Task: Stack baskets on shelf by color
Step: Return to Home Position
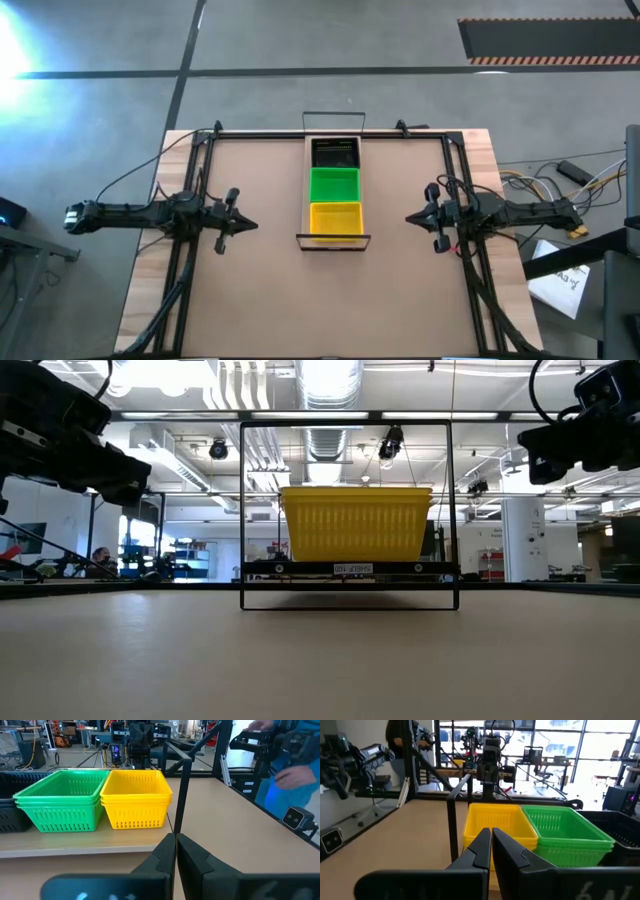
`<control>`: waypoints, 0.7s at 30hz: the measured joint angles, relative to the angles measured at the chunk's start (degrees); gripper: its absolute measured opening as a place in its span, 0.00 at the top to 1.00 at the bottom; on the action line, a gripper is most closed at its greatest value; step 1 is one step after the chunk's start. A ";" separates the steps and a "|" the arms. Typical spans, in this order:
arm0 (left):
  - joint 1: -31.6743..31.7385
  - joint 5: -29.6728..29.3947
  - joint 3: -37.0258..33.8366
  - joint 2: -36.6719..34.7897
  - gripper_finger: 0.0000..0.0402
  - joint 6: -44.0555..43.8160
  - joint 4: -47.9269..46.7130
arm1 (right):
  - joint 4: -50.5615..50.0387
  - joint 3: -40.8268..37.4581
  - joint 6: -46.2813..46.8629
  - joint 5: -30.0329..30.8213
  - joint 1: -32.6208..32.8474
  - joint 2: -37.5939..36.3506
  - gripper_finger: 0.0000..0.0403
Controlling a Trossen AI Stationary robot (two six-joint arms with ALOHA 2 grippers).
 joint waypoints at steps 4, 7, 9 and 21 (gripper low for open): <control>0.00 0.00 0.00 0.03 1.00 0.00 -0.08 | 0.01 0.00 1.50 -0.02 0.02 0.11 0.98; 0.00 0.00 0.00 0.01 1.00 0.00 -0.12 | 0.01 -0.02 2.76 0.01 0.03 0.89 0.98; 0.00 0.00 0.00 0.04 1.00 0.00 -0.05 | 0.02 -0.02 2.99 0.00 0.04 1.32 0.98; 0.00 0.00 0.00 0.21 1.00 0.00 -0.07 | 0.03 -0.06 2.99 -0.02 0.04 2.01 0.98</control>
